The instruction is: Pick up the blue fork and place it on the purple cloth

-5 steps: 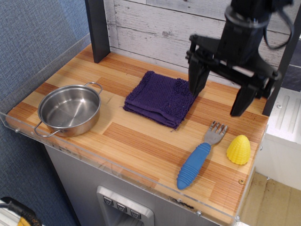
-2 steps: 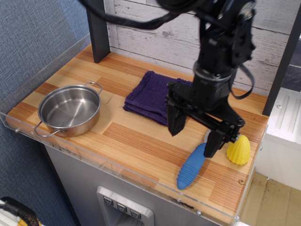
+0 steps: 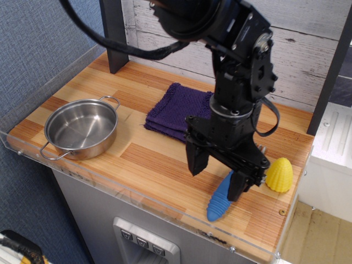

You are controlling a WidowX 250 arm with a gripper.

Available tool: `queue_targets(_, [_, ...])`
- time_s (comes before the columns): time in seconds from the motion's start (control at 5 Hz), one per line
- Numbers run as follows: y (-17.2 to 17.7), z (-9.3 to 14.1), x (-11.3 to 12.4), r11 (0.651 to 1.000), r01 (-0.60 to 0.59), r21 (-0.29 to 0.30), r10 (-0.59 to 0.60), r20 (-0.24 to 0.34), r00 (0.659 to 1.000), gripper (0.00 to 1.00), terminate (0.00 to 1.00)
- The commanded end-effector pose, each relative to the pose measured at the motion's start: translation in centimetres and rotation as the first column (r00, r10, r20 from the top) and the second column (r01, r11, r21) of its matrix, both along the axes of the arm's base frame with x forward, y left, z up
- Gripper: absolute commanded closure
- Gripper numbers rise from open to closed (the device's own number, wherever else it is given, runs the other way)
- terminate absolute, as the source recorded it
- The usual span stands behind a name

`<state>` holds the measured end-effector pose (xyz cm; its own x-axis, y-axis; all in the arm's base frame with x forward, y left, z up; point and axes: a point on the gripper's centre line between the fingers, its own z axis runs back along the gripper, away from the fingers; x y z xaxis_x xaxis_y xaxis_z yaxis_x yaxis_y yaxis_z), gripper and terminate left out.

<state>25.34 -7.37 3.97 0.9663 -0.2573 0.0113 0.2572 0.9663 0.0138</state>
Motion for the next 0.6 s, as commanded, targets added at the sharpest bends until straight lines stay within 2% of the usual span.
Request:
queue_targets(0.0, [-0.6, -1.2, 0.2, 1.0, -0.014, 0.013, 0.014, 0.025, 1.0, 0.0, 0.0])
queue_targets(0.2, [-1.7, -3.2, -0.1, 0.999, -0.018, 0.036, 0.017, 0.017, 1.0, 0.0, 0.0])
queue_targets(0.4, [-2.4, -4.8, -0.2, 0.999, -0.01, 0.037, 0.01, -0.016, 1.0, 0.0, 0.0])
